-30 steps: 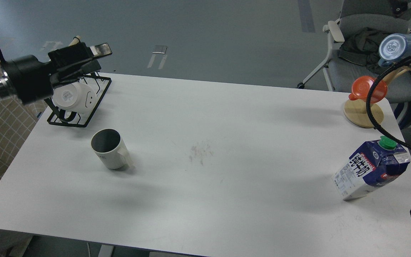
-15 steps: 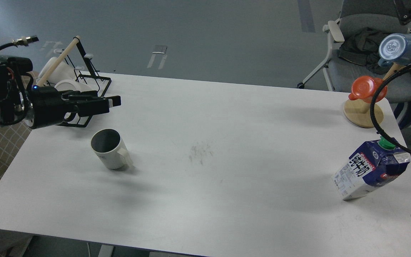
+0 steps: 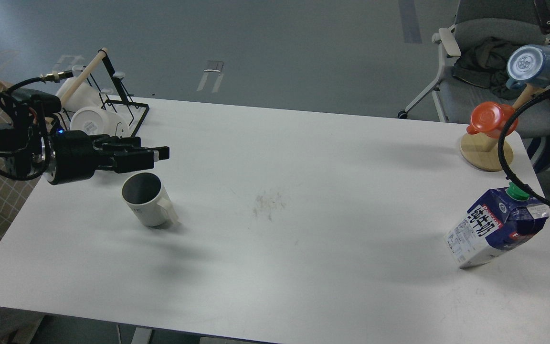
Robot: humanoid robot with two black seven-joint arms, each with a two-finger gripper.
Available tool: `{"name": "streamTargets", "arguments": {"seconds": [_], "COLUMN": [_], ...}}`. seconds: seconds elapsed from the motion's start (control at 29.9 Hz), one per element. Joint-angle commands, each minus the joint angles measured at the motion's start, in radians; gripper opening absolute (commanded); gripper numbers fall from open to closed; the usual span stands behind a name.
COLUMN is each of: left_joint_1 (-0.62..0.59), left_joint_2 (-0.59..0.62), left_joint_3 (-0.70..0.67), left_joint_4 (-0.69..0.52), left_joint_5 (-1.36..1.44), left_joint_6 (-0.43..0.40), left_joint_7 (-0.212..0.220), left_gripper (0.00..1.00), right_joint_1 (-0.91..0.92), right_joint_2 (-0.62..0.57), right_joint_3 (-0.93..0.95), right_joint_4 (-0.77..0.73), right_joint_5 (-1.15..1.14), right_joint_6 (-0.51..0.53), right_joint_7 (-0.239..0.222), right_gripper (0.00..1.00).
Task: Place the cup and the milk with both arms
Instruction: 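Lower the left gripper onto the white mug and grasp its rim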
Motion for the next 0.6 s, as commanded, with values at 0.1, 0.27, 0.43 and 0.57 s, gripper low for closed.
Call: {"name": "streamTargets", "arguments": {"seconds": [0.1,0.27,0.43,0.57], "left_joint_1": [-0.020,-0.042,-0.040,-0.032], "left_joint_2": [0.000,-0.060,-0.057,-0.050], "left_joint_3": [0.006,0.006,0.009,0.012], "left_joint_4": [0.033,0.073,0.066,0.082], "left_joint_5": [-0.005,-0.043,-0.034,-0.031], "left_joint_6": [0.000,0.000,0.000,0.000], "left_joint_7": [0.012,0.044,0.162,0.162], "left_gripper": [0.96,0.96,0.96,0.96], "right_joint_1": [0.000,-0.002,-0.002,-0.002], "right_joint_2": [0.000,0.000,0.018,0.023], "right_joint_3": [0.001,0.000,0.000,0.000], "right_joint_4": [0.005,0.002,0.003,0.003], "right_joint_5": [0.000,0.000,0.000,0.000], "right_joint_6": [0.000,0.000,0.000,0.000], "right_joint_7": [0.001,0.001,0.001,0.001], "right_gripper": [1.00,1.00,1.00,1.00]}}
